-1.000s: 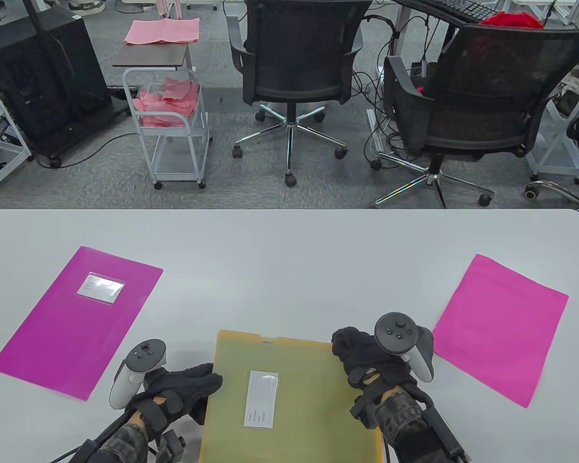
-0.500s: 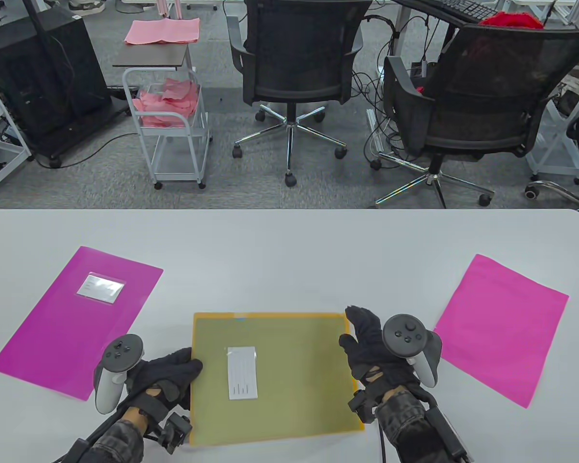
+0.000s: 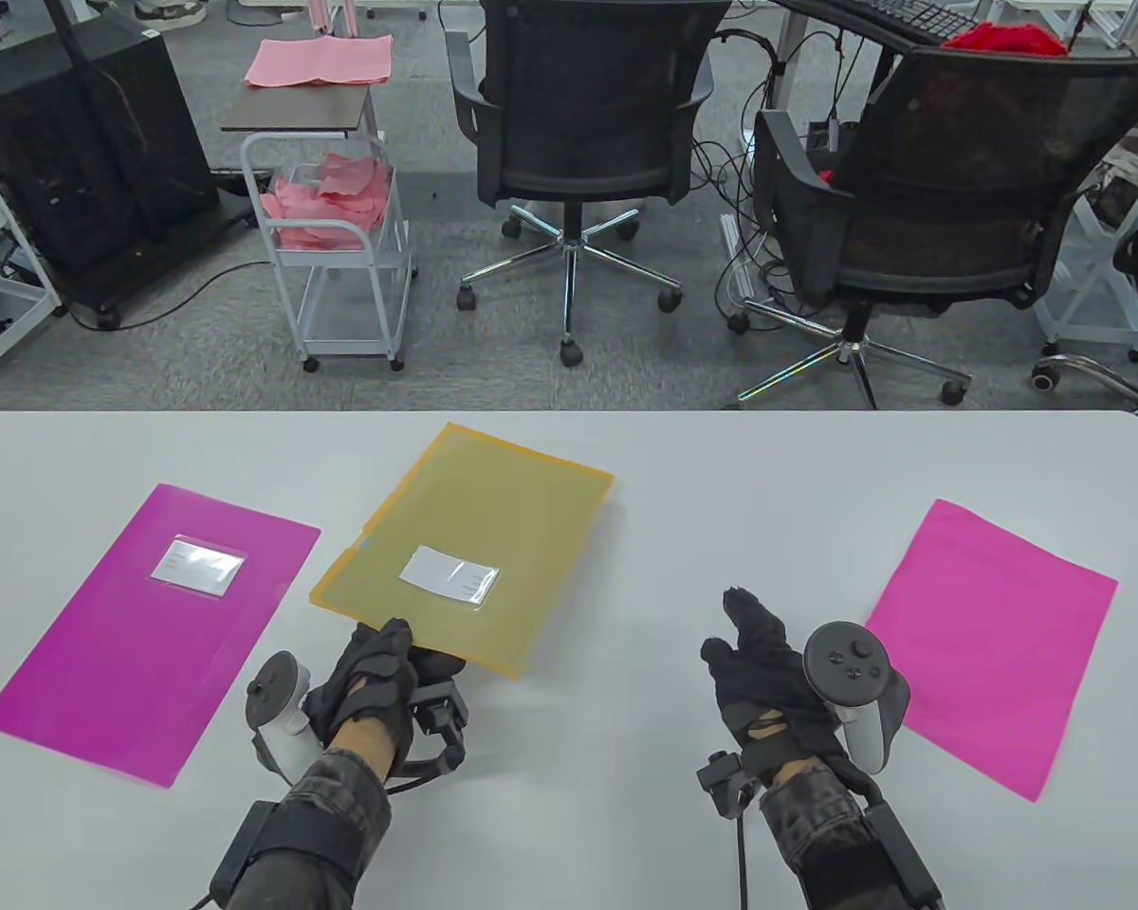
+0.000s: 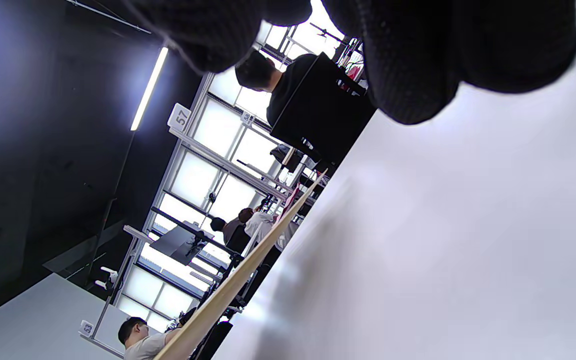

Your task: Insert cardstock into L-shaped folders

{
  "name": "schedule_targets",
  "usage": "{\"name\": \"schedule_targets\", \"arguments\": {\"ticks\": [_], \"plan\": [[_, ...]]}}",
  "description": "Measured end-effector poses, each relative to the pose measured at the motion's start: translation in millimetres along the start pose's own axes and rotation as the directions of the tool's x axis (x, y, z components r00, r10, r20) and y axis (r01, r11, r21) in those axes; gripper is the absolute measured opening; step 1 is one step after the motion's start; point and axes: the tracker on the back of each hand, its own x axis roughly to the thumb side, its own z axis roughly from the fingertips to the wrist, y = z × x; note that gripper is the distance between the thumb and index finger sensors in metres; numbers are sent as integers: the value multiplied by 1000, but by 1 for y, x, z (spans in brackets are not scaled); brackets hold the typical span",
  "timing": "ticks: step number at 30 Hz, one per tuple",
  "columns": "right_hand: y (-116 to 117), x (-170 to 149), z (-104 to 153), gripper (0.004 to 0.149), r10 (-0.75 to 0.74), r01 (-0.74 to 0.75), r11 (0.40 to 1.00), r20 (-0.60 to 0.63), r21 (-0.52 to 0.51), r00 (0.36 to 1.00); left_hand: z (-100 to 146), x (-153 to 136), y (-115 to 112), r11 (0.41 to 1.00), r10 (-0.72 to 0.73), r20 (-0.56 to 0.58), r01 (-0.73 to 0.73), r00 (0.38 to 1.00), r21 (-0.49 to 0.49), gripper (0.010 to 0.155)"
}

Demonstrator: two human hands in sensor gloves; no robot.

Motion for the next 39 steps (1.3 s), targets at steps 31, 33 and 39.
{"name": "schedule_targets", "arguments": {"ticks": [31,33,39], "plan": [[11,1,0,70,2,1,995,-33,104,999,-21,89,140,-161,-985,13,957,-170,242,89],[11,0,0,70,-6,10,994,-44,108,999,-28,87,159,-219,-976,-45,966,-215,135,97],[12,-2,0,70,-21,28,992,-60,124,998,-50,89,205,-13,-993,-118,993,-26,-115,119]]}}
